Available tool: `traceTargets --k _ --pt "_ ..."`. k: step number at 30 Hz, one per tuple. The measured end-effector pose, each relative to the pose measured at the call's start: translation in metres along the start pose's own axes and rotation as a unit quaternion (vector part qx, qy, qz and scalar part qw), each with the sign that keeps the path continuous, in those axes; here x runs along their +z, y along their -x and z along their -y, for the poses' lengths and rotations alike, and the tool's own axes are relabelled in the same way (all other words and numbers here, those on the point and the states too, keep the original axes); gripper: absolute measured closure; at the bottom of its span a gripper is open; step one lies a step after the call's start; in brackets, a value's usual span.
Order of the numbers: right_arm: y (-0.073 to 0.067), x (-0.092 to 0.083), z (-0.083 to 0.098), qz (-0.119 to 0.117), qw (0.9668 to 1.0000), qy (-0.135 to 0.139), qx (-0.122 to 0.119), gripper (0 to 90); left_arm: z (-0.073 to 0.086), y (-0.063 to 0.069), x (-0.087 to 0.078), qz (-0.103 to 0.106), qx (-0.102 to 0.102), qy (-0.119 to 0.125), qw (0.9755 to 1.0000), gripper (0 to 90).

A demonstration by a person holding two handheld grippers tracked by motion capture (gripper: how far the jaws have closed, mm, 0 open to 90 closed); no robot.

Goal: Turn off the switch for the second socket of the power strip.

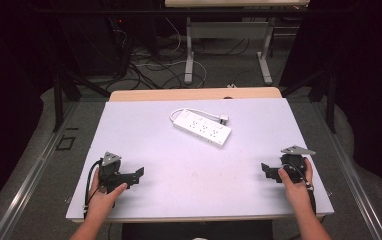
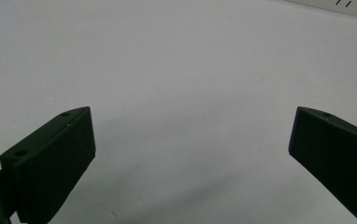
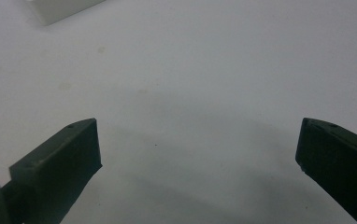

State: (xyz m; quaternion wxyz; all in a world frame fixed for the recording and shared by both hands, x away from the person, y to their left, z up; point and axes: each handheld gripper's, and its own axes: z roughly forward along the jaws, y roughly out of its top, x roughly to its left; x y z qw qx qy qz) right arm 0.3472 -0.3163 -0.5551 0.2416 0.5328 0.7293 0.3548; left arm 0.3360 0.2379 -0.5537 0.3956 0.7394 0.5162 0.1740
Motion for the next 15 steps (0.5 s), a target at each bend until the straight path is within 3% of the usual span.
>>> traceTargets --k 15 --pt "-0.0022 0.0007 -0.0005 -0.004 1.0 -0.002 0.002 0.0 0.0003 -0.0002 0.001 -0.001 0.001 0.001 1.0 0.5"
